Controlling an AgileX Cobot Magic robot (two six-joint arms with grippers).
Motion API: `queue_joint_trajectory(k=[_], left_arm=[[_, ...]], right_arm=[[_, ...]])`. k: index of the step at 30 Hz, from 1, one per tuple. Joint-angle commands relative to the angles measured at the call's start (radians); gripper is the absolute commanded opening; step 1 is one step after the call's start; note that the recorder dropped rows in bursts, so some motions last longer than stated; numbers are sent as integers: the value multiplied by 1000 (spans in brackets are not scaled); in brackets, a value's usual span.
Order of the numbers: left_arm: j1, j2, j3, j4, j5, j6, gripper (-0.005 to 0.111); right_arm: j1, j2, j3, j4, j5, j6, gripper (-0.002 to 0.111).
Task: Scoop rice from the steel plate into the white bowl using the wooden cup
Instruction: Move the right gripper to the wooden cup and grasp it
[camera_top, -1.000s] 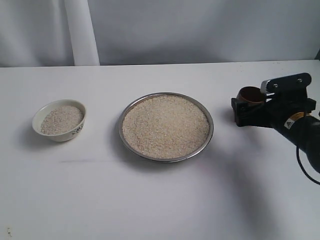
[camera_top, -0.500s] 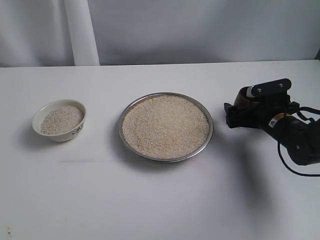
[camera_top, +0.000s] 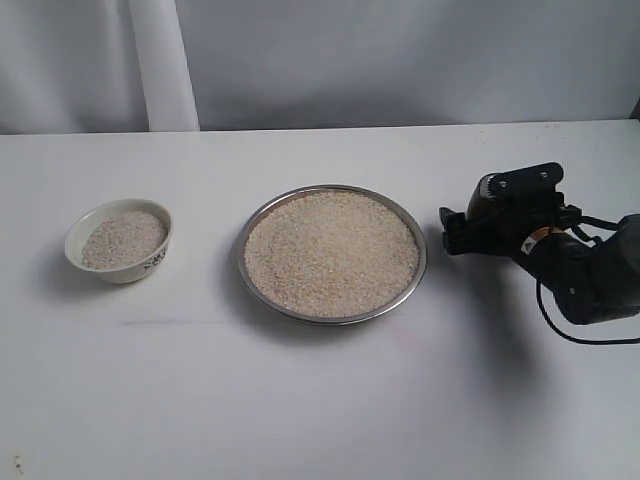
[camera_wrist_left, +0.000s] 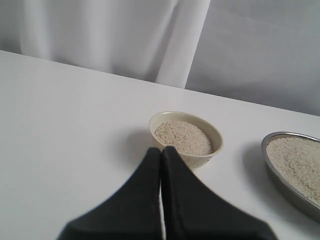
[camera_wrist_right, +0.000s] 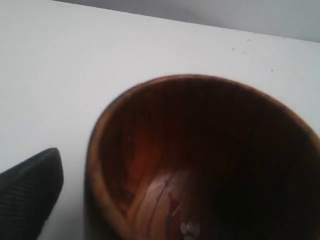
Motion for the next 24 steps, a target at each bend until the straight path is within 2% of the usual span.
queue_joint_trajectory(k=[1, 8, 15, 24], left_arm=[[-6, -3, -1, -3, -7, -4, 0], [-6, -3, -1, -3, -7, -4, 0], [-6, -3, -1, -3, -7, -4, 0], [-6, -3, -1, -3, -7, -4, 0]], right_arm=[[-1, 0, -7, 18, -50, -15, 105], [-16, 0, -7, 82, -81, -23, 105], [-23, 0, -7, -30, -112, -18, 105], [-26, 0, -7, -33, -121, -14, 105]])
